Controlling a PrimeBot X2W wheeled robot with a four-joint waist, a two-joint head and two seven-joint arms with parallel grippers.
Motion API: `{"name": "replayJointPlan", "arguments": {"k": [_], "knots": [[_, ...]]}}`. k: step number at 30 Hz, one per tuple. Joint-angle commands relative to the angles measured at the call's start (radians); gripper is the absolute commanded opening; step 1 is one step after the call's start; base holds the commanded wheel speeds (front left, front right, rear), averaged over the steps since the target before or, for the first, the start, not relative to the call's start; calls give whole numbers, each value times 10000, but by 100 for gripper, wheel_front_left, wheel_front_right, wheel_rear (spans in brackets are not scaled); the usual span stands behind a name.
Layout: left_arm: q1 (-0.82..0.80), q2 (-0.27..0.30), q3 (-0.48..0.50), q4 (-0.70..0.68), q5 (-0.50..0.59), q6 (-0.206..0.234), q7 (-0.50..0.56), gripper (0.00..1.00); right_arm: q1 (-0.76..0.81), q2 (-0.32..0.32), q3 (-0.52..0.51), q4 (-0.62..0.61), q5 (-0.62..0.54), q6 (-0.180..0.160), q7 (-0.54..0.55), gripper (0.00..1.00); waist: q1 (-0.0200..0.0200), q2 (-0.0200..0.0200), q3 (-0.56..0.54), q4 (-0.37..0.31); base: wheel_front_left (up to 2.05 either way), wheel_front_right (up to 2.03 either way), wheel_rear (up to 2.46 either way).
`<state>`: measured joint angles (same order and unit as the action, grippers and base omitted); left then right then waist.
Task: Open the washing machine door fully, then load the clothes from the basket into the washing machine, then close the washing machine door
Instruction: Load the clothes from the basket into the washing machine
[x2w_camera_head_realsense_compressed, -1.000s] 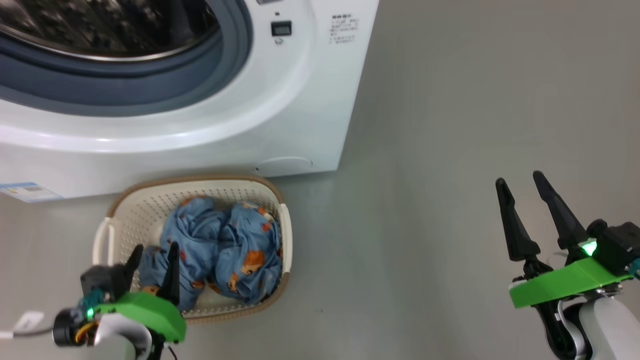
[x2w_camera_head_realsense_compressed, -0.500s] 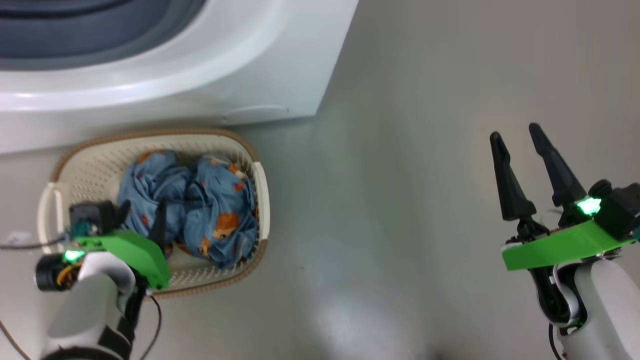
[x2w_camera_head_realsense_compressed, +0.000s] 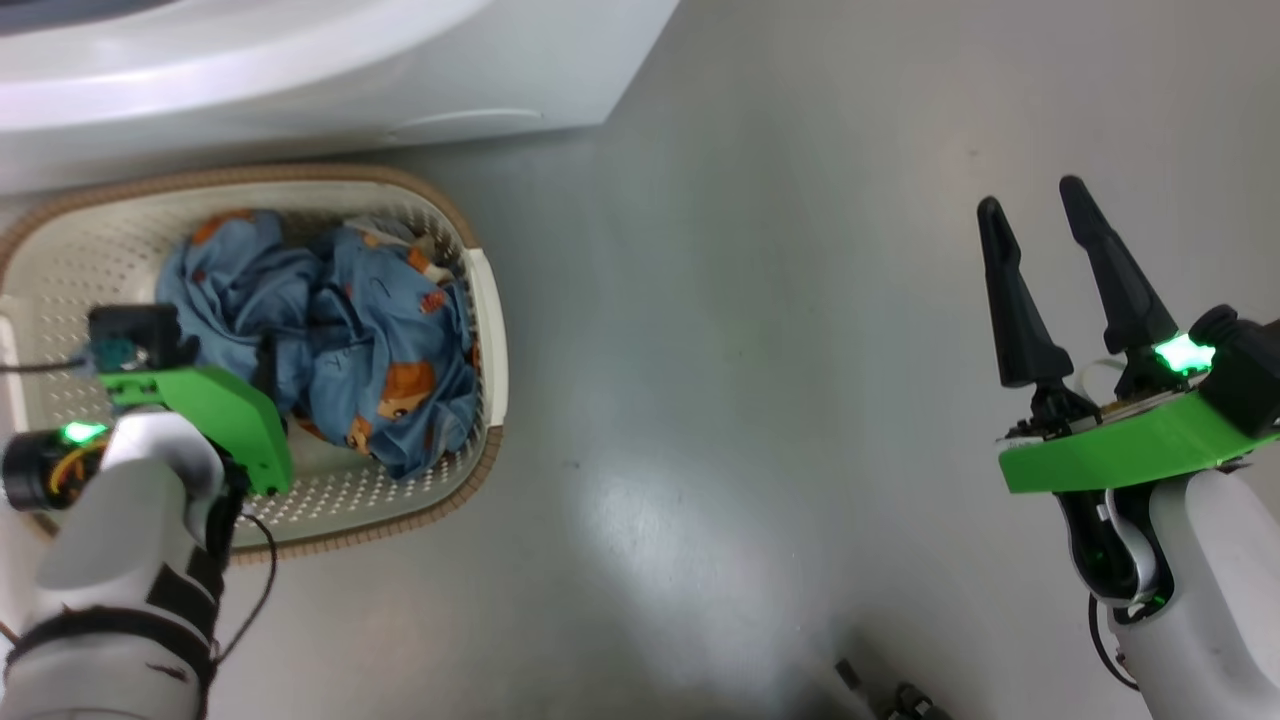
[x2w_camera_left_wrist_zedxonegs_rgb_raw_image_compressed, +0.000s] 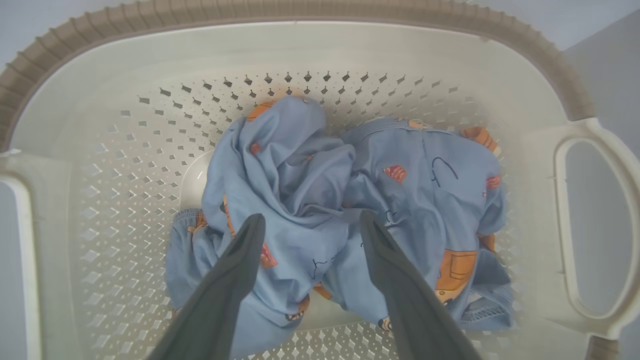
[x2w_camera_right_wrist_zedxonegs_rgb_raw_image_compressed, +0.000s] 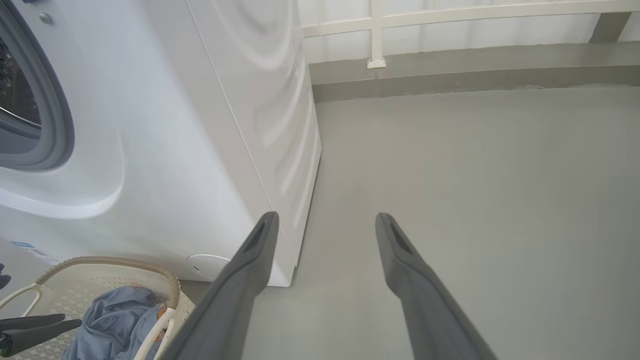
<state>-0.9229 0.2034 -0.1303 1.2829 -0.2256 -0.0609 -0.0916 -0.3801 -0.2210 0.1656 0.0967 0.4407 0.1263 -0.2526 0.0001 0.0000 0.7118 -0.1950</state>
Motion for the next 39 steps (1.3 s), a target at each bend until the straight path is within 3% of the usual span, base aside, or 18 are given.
{"name": "replayJointPlan", "arguments": {"k": [1,16,23,24,25,26,27,28,39], "knots": [[-57,492,126,-28,107,144,124,100,37,-72,207,-283,121,44,-92,100,-1,0,411,-113,0,0,0],[-1042,919,45,61,-9,895,1069,100,-404,-122,422,-776,110,44,-92,100,-1,0,1635,-274,0,0,0],[-1223,964,-45,71,-61,1012,1277,100,-421,-117,551,-892,91,44,-92,100,-1,0,1864,-297,0,0,0],[-1234,978,-43,72,-87,999,1310,85,-429,-119,579,-901,87,44,-92,100,-1,0,1874,-313,0,0,0],[-1244,1019,-46,73,-102,991,1323,48,-442,-118,608,-908,85,44,-92,100,-1,0,1880,-333,0,0,0],[-1244,1019,-46,73,-102,991,1323,48,-442,-118,608,-908,85,44,-92,100,-1,0,1880,-333,0,0,0],[-1250,1044,-55,73,-112,995,1316,36,-455,-119,626,-914,83,44,-92,100,-1,0,1875,-345,0,0,0],[-1247,1030,-55,74,-142,965,1343,0,-461,-120,632,-914,81,44,-92,100,-1,0,1854,-348,0,0,0],[-700,732,302,77,-803,609,299,0,-346,-167,587,-697,52,44,-92,100,-1,0,825,-133,0,0,0]]}}
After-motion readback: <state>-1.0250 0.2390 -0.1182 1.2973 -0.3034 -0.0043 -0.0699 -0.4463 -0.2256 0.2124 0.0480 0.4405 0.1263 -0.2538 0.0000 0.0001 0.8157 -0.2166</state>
